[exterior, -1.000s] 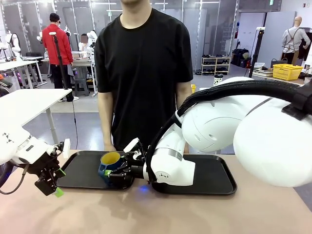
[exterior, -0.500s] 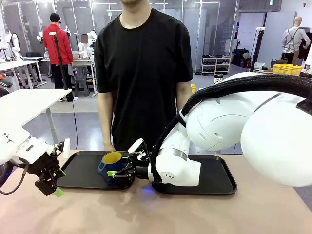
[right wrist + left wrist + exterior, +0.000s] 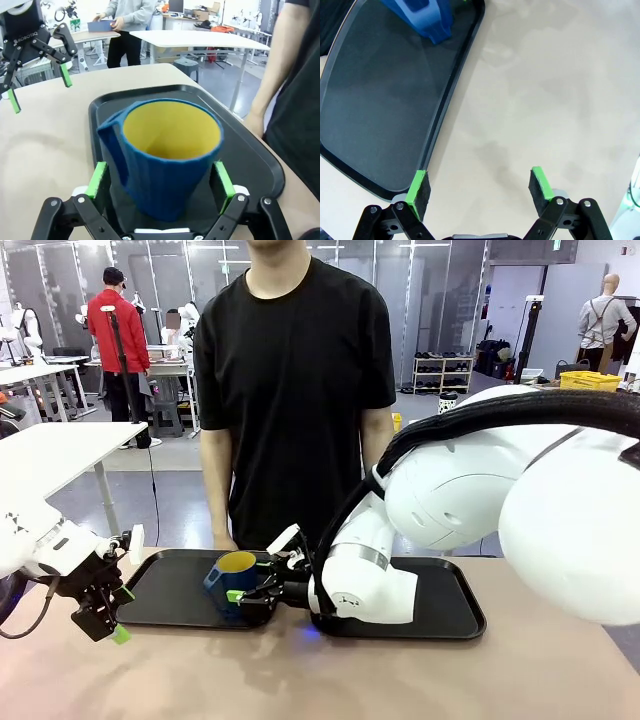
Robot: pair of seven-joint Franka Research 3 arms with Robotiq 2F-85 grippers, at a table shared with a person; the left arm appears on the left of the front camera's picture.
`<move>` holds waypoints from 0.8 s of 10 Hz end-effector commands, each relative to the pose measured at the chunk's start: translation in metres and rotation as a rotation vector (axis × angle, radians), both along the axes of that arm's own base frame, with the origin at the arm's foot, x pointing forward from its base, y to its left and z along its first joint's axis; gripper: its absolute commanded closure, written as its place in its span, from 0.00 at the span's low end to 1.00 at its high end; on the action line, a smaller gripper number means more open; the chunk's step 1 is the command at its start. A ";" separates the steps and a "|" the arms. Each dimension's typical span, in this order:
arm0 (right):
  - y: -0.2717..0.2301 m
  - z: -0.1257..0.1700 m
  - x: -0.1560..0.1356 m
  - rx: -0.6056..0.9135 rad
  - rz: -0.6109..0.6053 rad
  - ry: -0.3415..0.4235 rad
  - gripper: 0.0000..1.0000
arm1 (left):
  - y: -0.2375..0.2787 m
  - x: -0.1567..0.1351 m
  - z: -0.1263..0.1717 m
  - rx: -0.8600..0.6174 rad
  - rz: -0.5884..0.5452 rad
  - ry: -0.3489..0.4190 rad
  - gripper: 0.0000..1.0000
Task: Sort and store the cups by type.
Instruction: Pick up the Handle plastic cup and place it into the empty Flat Tray.
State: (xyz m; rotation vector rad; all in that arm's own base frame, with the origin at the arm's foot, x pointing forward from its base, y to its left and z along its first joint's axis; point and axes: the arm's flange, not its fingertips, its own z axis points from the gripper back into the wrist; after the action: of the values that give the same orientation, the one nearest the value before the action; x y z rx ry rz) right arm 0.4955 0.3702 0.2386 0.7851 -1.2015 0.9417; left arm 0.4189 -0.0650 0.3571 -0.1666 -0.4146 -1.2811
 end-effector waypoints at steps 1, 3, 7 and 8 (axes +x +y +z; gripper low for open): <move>0.002 -0.004 -0.031 -0.024 -0.050 -0.013 0.00 | 0.001 -0.004 -0.002 0.015 0.007 -0.011 0.00; -0.001 0.000 -0.039 -0.040 -0.055 -0.005 0.00 | 0.001 -0.004 -0.002 0.015 0.007 -0.011 0.00; -0.003 0.006 -0.055 -0.044 -0.042 -0.007 0.00 | 0.001 -0.004 -0.002 0.015 0.007 -0.011 0.00; -0.002 0.005 -0.058 -0.046 -0.034 0.000 0.00 | 0.001 -0.004 -0.002 0.015 0.007 -0.011 0.00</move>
State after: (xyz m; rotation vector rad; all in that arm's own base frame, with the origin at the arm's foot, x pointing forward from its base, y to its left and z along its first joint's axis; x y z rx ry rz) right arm 0.4702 0.3551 0.2583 0.7582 -1.1684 0.9292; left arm 0.4189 -0.0650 0.3571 -0.1666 -0.4146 -1.2811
